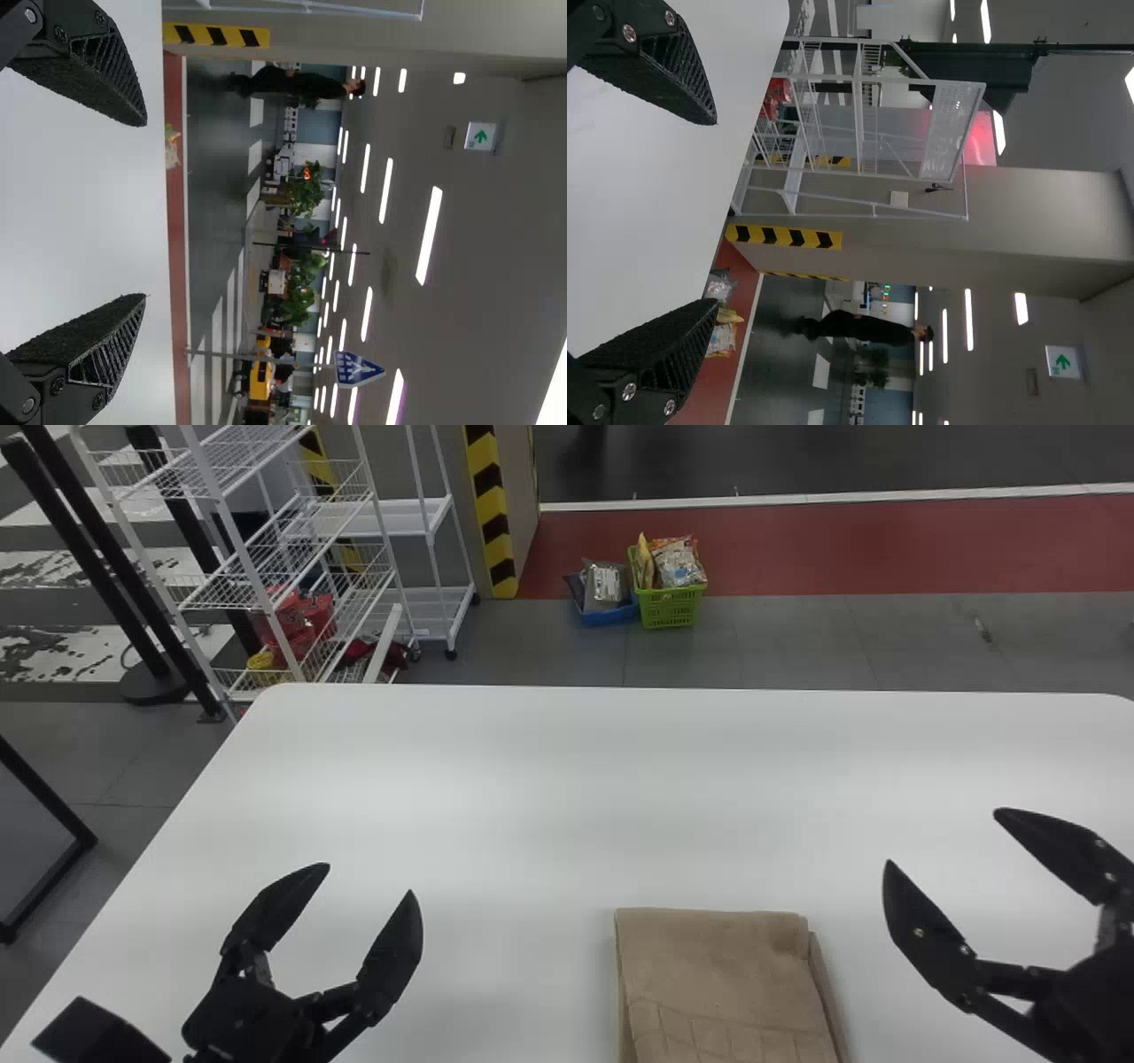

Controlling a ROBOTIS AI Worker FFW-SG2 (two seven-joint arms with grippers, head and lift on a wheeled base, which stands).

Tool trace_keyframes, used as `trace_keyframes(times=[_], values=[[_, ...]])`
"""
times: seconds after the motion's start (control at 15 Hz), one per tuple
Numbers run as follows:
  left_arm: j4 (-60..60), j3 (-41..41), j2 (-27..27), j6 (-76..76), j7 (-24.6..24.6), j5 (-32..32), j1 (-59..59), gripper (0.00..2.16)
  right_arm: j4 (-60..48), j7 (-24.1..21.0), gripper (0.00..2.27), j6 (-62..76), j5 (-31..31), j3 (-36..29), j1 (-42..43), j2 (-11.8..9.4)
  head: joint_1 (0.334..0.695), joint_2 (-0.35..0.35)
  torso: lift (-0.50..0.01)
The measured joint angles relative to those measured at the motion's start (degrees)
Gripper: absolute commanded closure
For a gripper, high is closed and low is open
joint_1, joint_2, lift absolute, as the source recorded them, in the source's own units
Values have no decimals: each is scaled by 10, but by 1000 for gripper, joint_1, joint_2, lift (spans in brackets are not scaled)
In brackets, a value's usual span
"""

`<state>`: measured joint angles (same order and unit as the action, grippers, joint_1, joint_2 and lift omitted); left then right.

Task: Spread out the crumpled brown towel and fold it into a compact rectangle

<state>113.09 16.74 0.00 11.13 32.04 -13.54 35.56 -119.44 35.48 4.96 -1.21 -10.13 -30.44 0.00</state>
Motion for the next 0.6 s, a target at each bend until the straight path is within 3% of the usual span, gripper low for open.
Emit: trace_keyframes(times=[0.33, 0.6], values=[[-25, 15, 0, 37, 11, 5, 7, 134, 16, -1, 93, -7, -5, -55, -8, 0, 695, 71, -127], [-31, 11, 0, 38, 20, 20, 8, 137, 4, -29, 93, -64, -9, -57, -11, 0, 695, 40, -127]])
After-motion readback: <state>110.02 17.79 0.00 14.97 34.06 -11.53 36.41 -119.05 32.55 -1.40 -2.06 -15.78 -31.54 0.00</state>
